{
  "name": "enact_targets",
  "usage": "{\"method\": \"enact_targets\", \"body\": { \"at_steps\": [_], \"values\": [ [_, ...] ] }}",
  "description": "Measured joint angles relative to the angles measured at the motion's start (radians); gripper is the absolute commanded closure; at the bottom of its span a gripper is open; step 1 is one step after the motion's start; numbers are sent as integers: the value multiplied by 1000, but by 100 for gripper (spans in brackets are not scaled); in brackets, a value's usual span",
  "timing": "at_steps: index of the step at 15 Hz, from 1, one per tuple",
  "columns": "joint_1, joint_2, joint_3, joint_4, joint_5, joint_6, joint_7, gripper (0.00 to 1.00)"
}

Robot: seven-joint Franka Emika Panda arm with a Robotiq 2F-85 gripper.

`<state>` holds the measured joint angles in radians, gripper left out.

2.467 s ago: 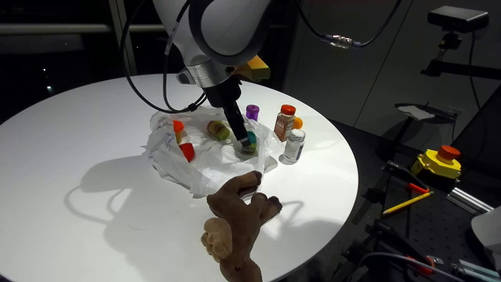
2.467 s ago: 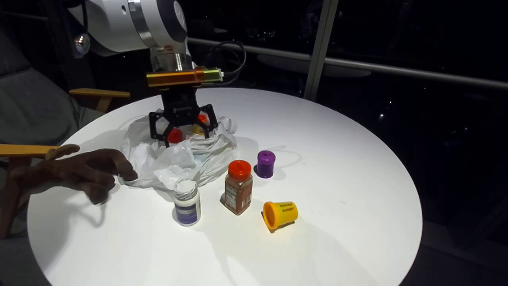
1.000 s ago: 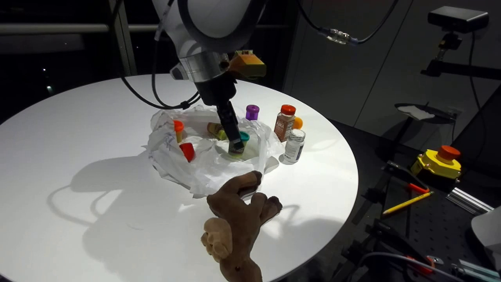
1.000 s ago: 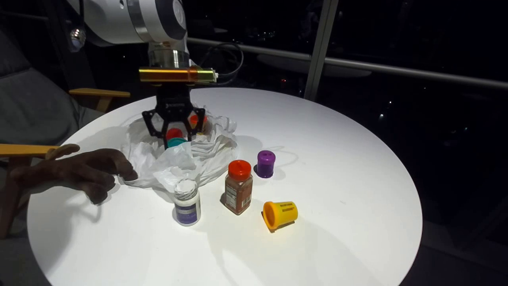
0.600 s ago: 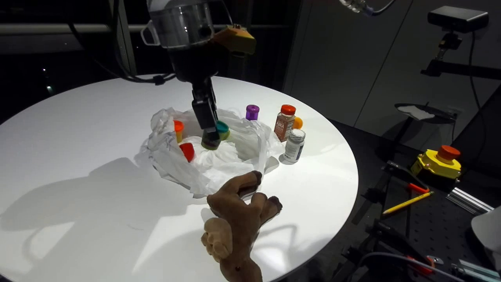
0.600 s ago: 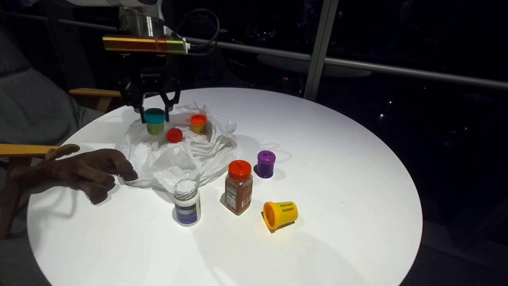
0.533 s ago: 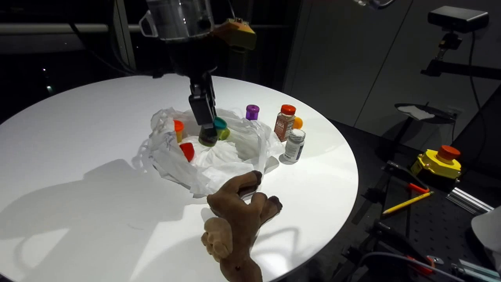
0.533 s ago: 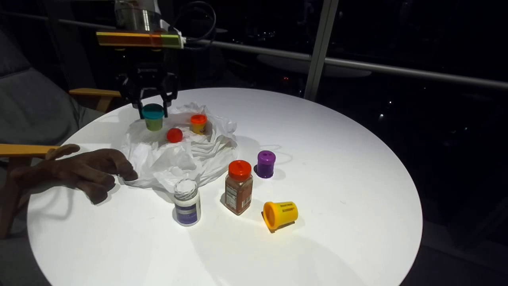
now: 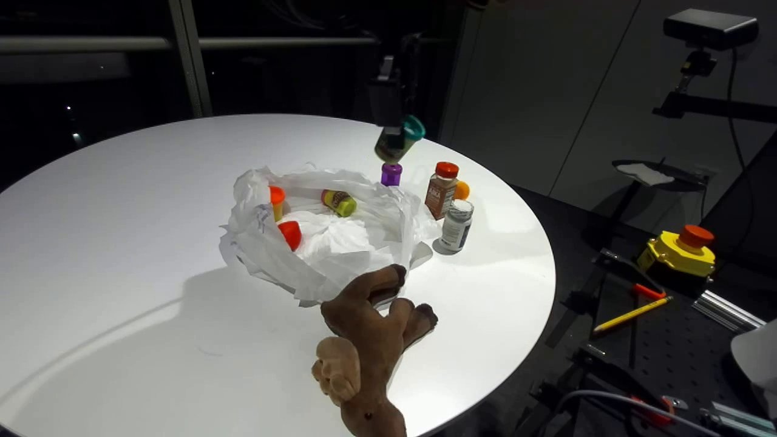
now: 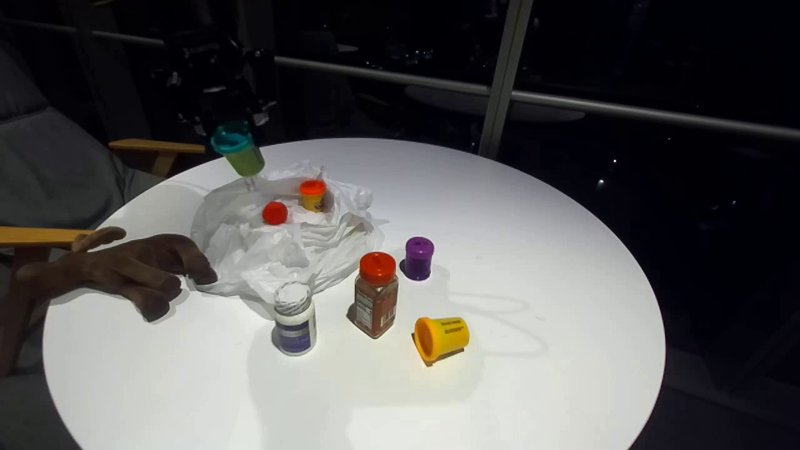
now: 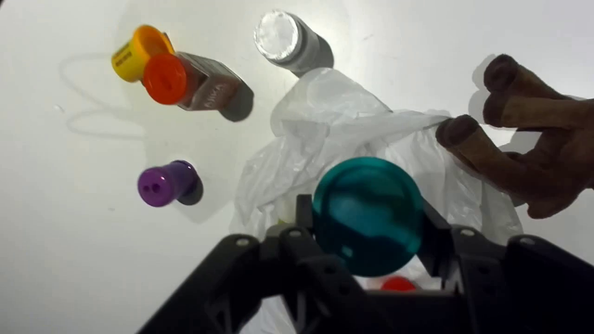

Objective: Pick the object in the plastic bag and put them on the table

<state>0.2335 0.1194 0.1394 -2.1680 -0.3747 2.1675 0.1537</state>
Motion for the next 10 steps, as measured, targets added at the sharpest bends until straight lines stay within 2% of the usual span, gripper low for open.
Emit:
{"method": "enact_targets", "body": {
  "at_steps": [2, 5, 7, 10],
  "values": [
    [-19, -108, -22, -104, -26, -3, 78, 77],
    [-82, -236, -48, -239, -80, -6, 180, 77],
    [-139, -276, -58, -297, -132, -11, 249, 77],
    [-213, -267, -72, -347, -172, -23, 305, 77]
  ]
}}
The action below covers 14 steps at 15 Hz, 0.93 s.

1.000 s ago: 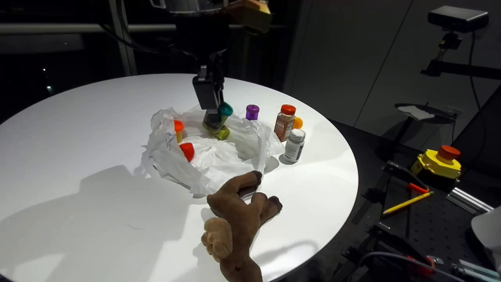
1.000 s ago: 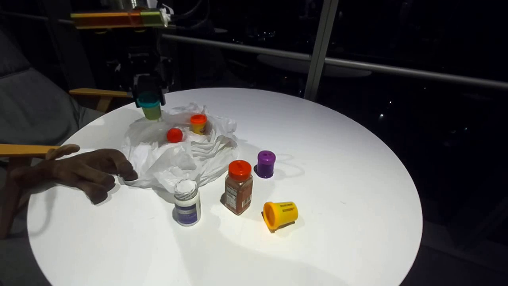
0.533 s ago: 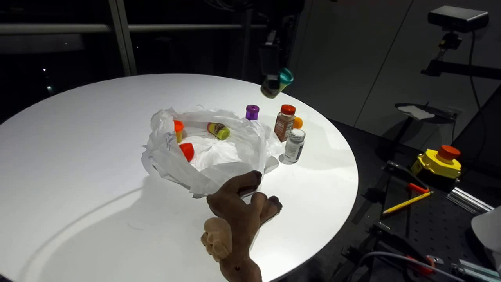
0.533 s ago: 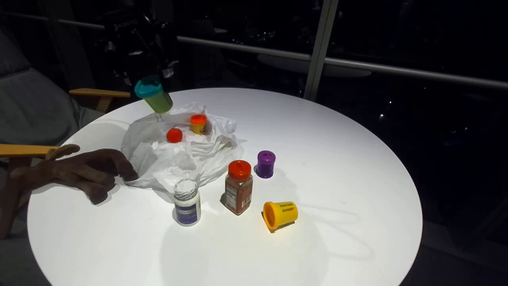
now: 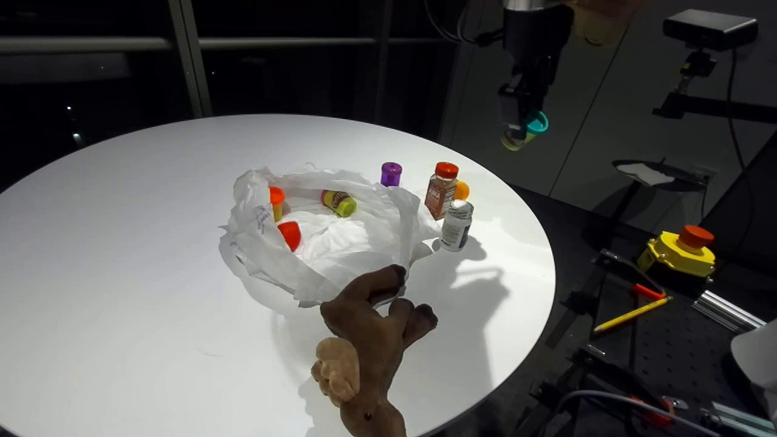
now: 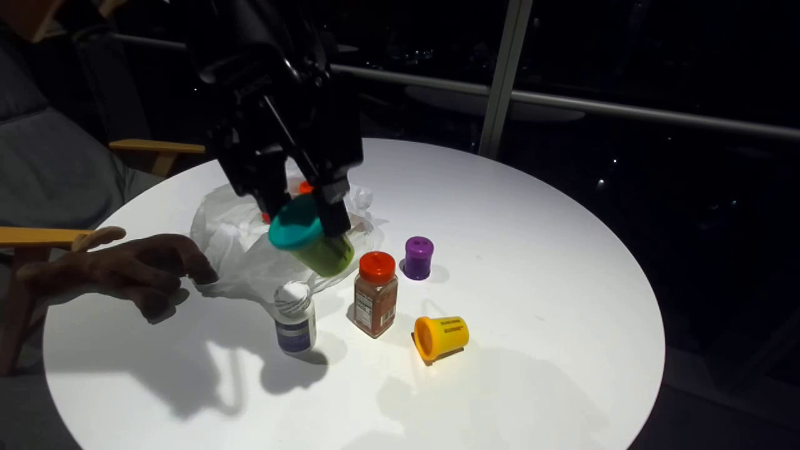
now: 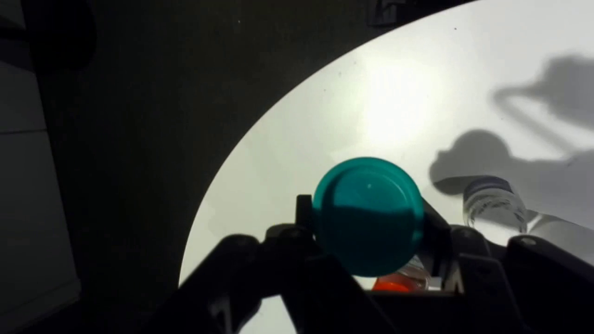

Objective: Pick the object in the plastic bag and put them on the table

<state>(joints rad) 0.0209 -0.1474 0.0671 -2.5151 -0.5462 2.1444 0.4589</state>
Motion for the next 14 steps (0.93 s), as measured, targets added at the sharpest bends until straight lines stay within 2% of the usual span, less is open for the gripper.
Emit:
{"method": "enact_targets", "body": {
  "at_steps": [4, 7, 10, 12, 13, 14],
  "values": [
    [-43, 112, -36, -25, 1, 59, -8, 77],
    [-55, 252, -73, -29, 29, 221, -63, 77],
    [-66, 394, -101, -19, 104, 395, -175, 77],
    [-68, 461, -106, 1, 161, 443, -256, 77],
    [-68, 485, -106, 13, 187, 453, -294, 39],
    [-68, 501, -106, 23, 207, 456, -325, 27]
  ]
}}
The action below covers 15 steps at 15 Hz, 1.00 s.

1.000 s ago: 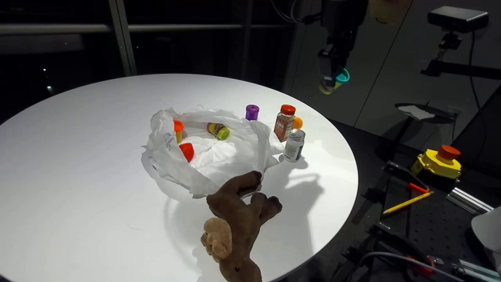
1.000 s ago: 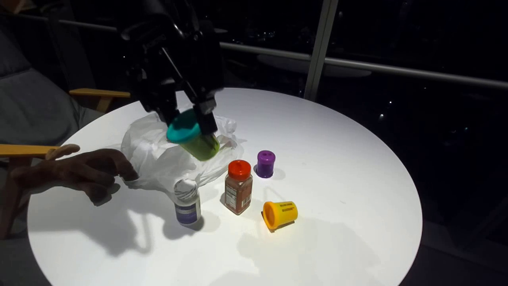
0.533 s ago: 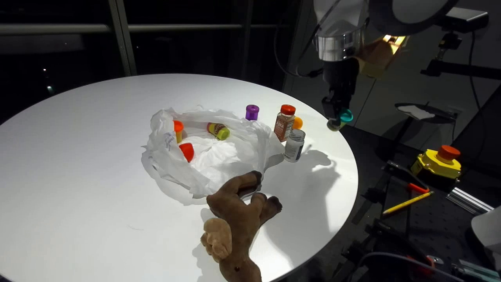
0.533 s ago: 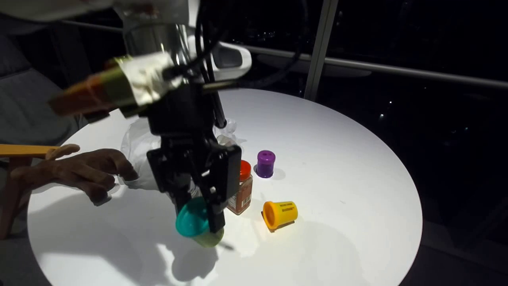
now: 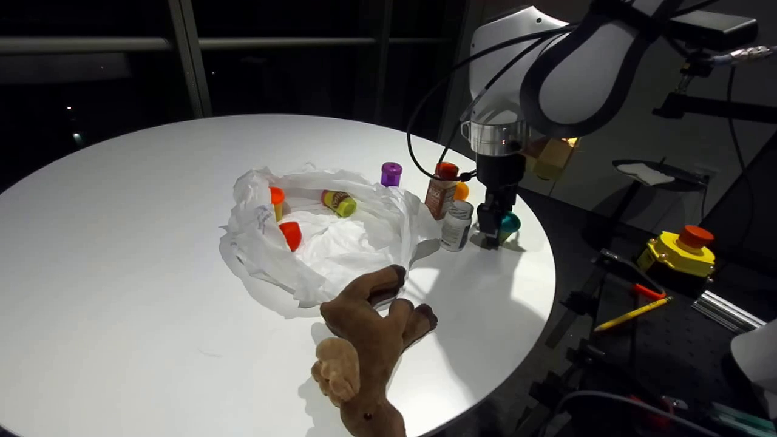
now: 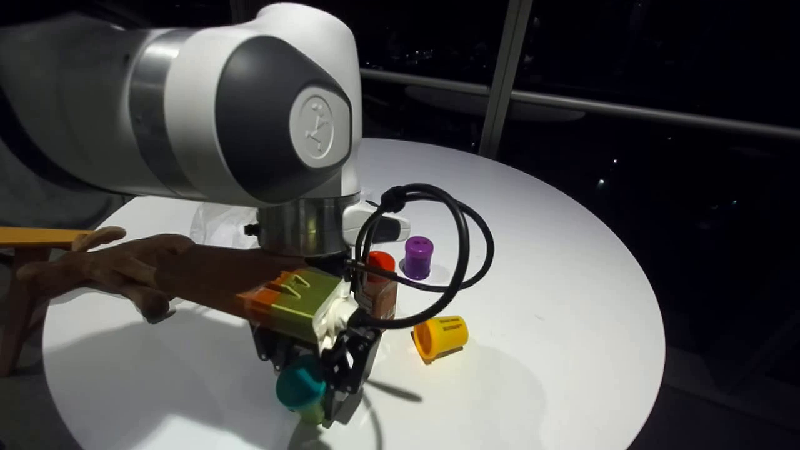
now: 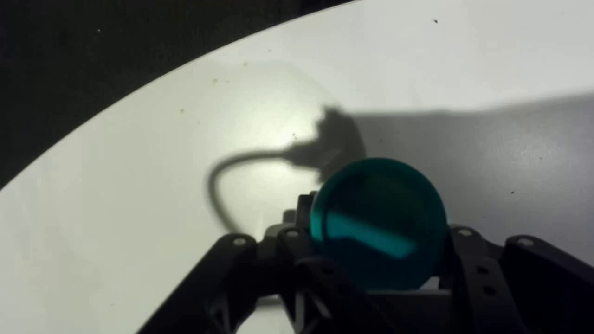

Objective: Pick the object in the plastic bag and put them on the table

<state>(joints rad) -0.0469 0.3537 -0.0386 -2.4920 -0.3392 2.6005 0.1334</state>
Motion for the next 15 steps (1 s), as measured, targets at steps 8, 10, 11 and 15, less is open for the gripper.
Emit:
{"method": "enact_targets", "body": {
  "at_steps": [8, 10, 11, 15],
  "values": [
    [26, -76, 0, 31, 34, -4, -80, 0],
    [41, -141, -1, 15, 22, -17, -79, 0],
    [48, -178, -1, 3, 3, -30, -74, 1],
    [91, -341, 26, -63, -50, -71, -24, 0]
  ]
}}
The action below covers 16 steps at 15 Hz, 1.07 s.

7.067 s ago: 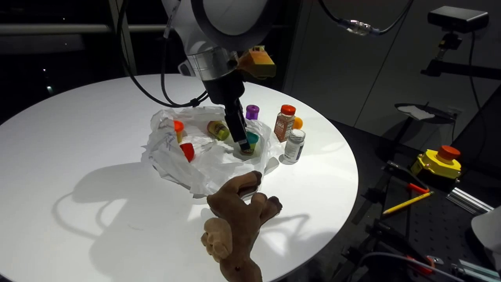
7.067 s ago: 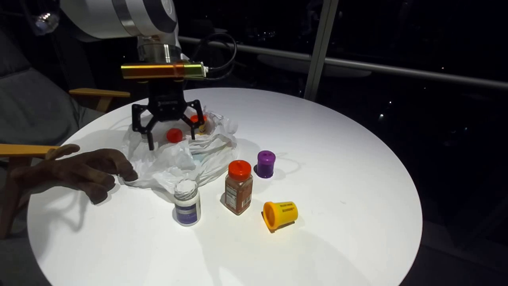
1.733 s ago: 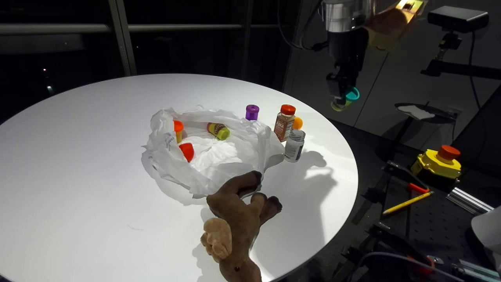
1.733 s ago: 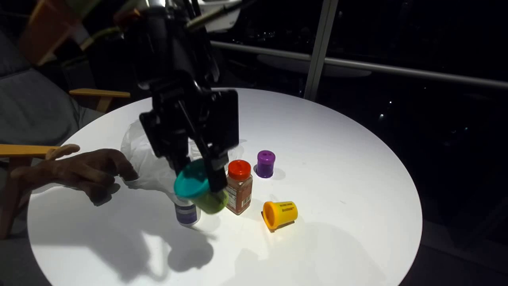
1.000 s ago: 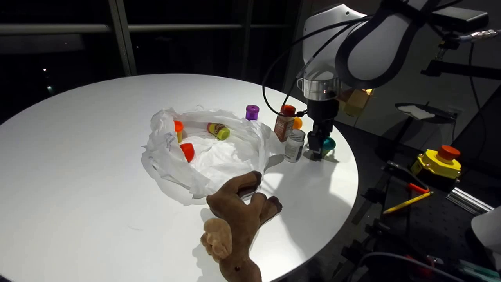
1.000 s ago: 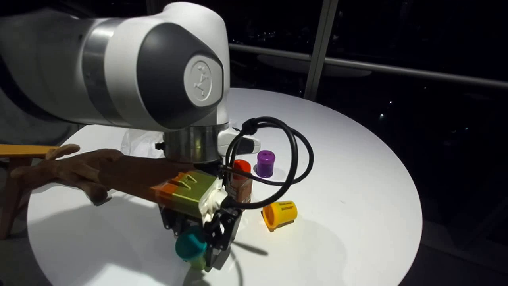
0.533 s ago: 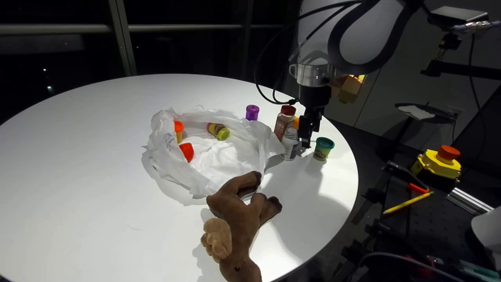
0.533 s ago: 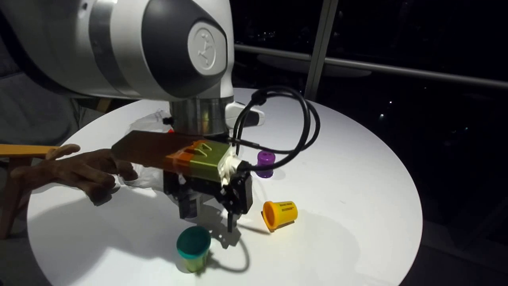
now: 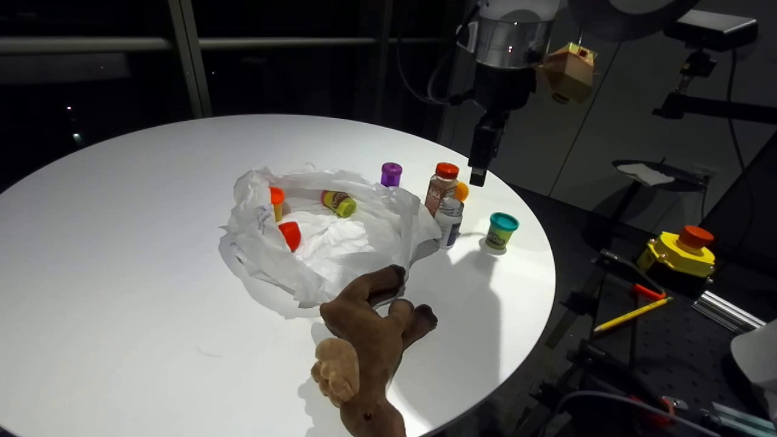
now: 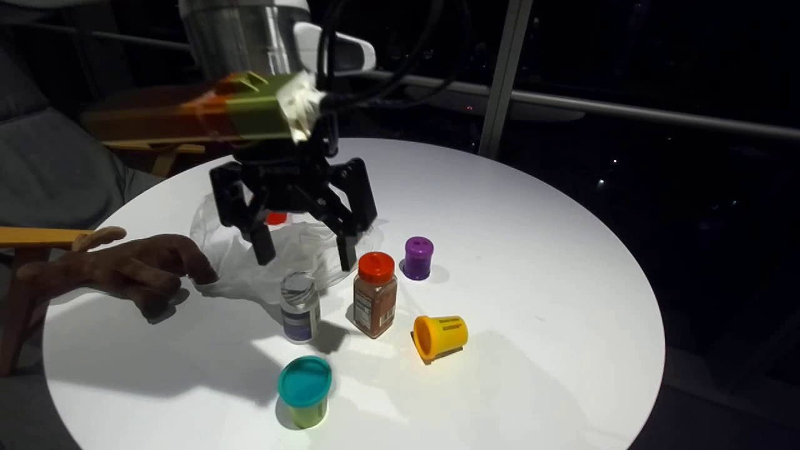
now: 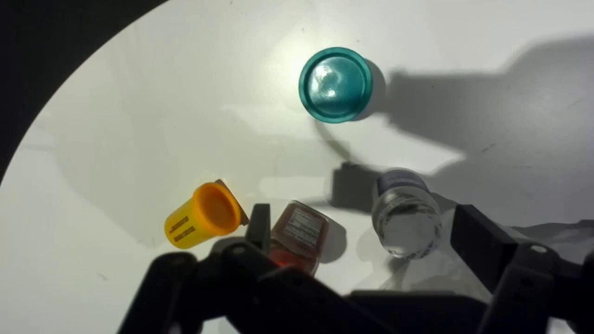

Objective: Pick the object in the plastic bag and put them on the table

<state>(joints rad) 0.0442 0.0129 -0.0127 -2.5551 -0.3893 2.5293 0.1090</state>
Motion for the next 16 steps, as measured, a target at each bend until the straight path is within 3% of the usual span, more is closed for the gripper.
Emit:
{"method": "enact_targets", "body": {
  "at_steps": [5, 9, 13, 16],
  "values": [
    [103, -146, 176, -22, 58, -2, 209, 0],
    [133, -103, 299, 75, -27, 49, 491, 0],
    [118, 65, 281, 203, -143, 110, 626, 0],
    [109, 225, 246, 310, -166, 115, 650, 0]
  ]
}}
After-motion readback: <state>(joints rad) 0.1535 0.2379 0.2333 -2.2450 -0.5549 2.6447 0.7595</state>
